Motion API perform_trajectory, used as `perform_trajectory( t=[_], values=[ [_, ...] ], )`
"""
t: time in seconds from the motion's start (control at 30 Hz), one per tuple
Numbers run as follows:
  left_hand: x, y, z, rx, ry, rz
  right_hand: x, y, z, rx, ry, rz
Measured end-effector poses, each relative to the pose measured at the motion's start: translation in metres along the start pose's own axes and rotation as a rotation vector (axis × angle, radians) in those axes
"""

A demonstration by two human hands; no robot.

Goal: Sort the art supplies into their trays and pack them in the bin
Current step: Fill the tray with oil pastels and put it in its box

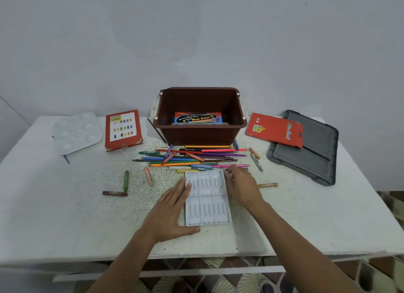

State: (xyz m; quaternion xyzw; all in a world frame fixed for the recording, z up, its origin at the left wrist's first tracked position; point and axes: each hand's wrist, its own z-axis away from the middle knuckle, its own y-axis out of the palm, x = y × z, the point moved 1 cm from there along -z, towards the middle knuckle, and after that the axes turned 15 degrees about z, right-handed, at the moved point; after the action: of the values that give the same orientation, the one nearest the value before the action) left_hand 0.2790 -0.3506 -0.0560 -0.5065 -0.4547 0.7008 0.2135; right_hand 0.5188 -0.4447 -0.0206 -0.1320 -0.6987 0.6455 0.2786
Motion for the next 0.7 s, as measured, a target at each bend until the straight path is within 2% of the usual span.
perform_trajectory(
  t=[0.23, 0.47, 0.7],
  values=[
    [-0.001, 0.001, -0.001, 0.009, -0.021, 0.014, -0.001, 0.000, 0.000, 0.050, -0.039, 0.015],
    [0.000, 0.001, -0.003, 0.006, -0.030, 0.000, -0.001, -0.015, 0.006, 0.076, 0.080, -0.264],
    [-0.001, 0.000, -0.002, -0.003, -0.017, -0.002, 0.004, -0.020, 0.006, 0.118, 0.086, -0.424]
  ],
)
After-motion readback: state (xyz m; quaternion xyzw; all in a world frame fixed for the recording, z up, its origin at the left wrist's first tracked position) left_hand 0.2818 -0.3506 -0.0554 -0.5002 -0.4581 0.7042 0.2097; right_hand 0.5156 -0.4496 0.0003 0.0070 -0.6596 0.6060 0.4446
